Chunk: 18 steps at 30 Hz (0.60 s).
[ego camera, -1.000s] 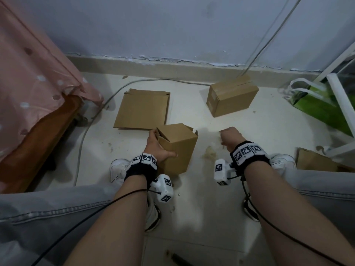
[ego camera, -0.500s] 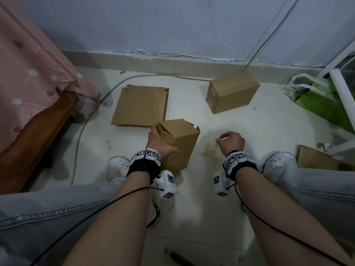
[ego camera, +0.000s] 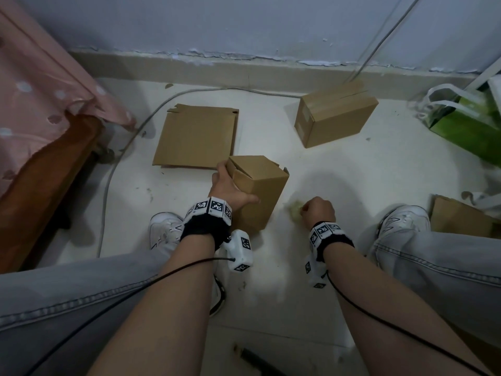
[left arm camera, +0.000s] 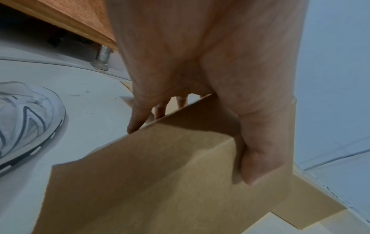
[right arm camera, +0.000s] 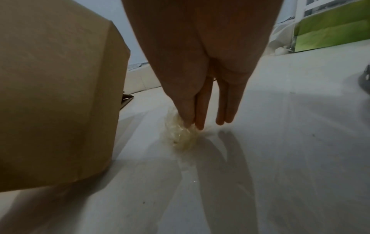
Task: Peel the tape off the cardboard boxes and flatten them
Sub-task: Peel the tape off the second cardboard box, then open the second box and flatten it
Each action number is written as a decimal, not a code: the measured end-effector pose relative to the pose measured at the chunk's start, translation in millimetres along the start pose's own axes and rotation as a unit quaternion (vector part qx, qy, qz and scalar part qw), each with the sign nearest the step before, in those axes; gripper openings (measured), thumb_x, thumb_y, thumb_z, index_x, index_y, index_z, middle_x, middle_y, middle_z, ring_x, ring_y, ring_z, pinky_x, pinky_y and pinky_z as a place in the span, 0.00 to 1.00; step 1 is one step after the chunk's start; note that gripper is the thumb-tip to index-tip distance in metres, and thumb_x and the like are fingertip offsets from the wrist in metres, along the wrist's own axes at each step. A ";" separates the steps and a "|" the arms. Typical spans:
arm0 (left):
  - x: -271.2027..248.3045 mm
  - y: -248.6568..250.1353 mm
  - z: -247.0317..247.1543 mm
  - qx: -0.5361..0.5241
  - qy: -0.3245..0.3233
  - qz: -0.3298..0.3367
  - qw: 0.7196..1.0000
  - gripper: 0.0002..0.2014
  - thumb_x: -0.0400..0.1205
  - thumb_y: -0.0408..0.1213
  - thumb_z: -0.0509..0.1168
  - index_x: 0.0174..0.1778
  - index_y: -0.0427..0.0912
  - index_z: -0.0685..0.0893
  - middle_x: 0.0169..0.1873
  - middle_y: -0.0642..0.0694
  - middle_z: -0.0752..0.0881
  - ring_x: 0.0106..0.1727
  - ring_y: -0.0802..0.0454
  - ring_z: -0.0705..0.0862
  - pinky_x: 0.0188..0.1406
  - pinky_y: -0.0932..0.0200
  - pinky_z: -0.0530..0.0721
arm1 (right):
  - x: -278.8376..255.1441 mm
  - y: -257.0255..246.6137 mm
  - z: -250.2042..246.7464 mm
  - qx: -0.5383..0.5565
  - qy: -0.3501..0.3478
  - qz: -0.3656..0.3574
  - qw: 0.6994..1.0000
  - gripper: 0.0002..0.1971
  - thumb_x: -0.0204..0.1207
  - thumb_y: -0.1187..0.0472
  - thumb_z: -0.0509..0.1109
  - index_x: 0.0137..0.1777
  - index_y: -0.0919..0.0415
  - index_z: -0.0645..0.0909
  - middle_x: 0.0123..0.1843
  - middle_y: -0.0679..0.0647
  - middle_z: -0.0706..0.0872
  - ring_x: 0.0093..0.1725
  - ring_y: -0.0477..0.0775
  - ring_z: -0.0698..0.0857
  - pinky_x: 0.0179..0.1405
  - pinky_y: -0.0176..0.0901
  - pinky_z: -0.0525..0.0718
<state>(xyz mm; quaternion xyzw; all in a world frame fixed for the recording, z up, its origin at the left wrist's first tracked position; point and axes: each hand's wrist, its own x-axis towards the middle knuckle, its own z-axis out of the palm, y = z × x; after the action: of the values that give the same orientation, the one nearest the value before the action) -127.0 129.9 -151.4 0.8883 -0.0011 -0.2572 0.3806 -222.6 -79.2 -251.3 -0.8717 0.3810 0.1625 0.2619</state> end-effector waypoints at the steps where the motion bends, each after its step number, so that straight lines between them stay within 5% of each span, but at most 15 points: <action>1: -0.3 0.4 -0.1 0.002 0.000 -0.001 1.000 0.56 0.61 0.39 0.84 0.79 0.47 0.55 0.69 0.42 0.69 0.67 0.40 0.75 0.68 0.49 0.77 | 0.8 -0.4 -2.4 -0.003 -0.017 0.010 1.000 0.10 0.76 0.65 0.68 0.43 0.68 0.90 0.44 0.67 0.90 0.46 0.68 0.88 0.40 0.45 0.84; 5: -2.7 0.4 0.9 0.003 -0.002 -0.010 1.000 0.56 0.61 0.42 0.84 0.79 0.49 0.54 0.70 0.42 0.69 0.69 0.38 0.75 0.70 0.46 0.76 | 6.2 -2.4 -18.2 0.013 -0.053 0.040 0.998 0.11 0.72 0.59 0.76 0.38 0.68 0.82 0.46 0.65 0.88 0.49 0.65 0.88 0.37 0.43 0.79; 9: -8.5 -3.7 1.4 -0.007 -0.008 -0.027 1.000 0.62 0.56 0.50 0.84 0.80 0.54 0.50 0.70 0.42 0.71 0.70 0.38 0.75 0.71 0.42 0.76 | 2.1 -6.7 -29.8 0.029 -0.112 0.072 0.991 0.15 0.74 0.57 0.71 0.46 0.73 0.86 0.45 0.64 0.91 0.45 0.64 0.89 0.40 0.44 0.85; 13: -14.0 2.1 -0.6 -0.024 -0.007 -0.047 0.999 0.67 0.50 0.62 0.80 0.81 0.55 0.48 0.73 0.41 0.72 0.71 0.37 0.75 0.72 0.40 0.76 | -6.1 -30.2 -59.5 0.159 -0.024 0.107 0.981 0.17 0.79 0.57 0.64 0.54 0.74 0.80 0.47 0.65 0.87 0.44 0.65 0.88 0.43 0.48 0.86; 16: -15.9 12.6 -6.3 -0.068 -0.019 -0.064 0.995 0.70 0.49 0.69 0.77 0.83 0.52 0.47 0.74 0.40 0.73 0.71 0.38 0.77 0.73 0.41 0.76 | -26.8 -69.1 -88.5 0.275 -0.166 0.085 0.943 0.29 0.82 0.41 0.60 0.70 0.65 0.77 0.59 0.63 0.87 0.52 0.65 0.89 0.46 0.55 0.89; 18: -18.1 18.0 -10.4 -0.117 -0.031 -0.082 0.989 0.68 0.56 0.68 0.78 0.84 0.48 0.45 0.76 0.40 0.73 0.72 0.38 0.77 0.73 0.41 0.76 | -43.5 -94.9 -101.9 0.247 -0.249 0.026 0.936 0.40 0.79 0.29 0.55 0.81 0.57 0.65 0.75 0.61 0.77 0.68 0.69 0.81 0.51 0.57 0.85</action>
<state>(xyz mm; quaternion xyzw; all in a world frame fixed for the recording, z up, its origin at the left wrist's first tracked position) -134.4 127.7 -125.0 0.8261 0.0895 -0.3136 0.4595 -171.5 -58.8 -116.2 -0.7012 0.3538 0.2820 0.5511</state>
